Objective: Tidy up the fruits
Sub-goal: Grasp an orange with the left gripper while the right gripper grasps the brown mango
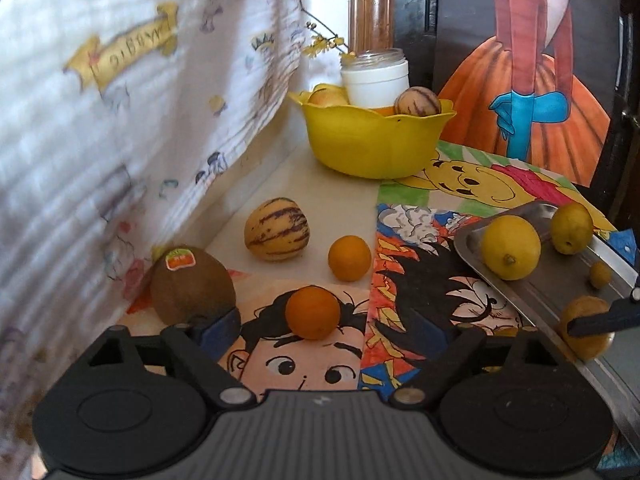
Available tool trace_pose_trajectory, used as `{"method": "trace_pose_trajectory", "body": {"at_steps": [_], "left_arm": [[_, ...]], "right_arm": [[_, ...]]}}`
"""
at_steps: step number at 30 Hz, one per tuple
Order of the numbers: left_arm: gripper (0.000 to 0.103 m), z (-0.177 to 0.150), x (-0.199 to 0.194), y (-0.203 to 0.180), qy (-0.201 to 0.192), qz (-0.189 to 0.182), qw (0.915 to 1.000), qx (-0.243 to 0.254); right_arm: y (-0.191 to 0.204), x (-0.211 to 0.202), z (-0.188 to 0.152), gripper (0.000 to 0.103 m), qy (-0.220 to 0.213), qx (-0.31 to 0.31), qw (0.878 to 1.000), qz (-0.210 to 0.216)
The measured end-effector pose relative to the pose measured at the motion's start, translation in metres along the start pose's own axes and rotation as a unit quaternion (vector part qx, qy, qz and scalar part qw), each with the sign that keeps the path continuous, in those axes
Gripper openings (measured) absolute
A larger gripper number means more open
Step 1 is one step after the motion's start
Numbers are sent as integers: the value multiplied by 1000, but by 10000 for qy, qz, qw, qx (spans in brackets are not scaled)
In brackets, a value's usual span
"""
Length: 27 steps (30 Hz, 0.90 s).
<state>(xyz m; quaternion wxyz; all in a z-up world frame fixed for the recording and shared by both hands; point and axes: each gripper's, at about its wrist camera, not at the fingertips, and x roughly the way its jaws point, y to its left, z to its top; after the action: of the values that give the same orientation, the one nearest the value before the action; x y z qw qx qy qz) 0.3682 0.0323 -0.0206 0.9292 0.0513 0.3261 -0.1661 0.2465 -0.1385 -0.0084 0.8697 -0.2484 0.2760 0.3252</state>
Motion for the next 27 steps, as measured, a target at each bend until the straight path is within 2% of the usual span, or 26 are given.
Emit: {"method": "trace_pose_trajectory", "body": {"at_steps": [15,21,27], "left_arm": [[66,-1,19,3,162,192,9993,-283],[60,-2,24,2,165,254,9990,-321],[43,1,27,1,162,359,9988,-307]], "right_arm": [[4,18,3,65,57,-190,9996,-216],[6,21,2,64,54,-268,9992,-280],[7,23,2,57,45,-346,9986,-388]]}}
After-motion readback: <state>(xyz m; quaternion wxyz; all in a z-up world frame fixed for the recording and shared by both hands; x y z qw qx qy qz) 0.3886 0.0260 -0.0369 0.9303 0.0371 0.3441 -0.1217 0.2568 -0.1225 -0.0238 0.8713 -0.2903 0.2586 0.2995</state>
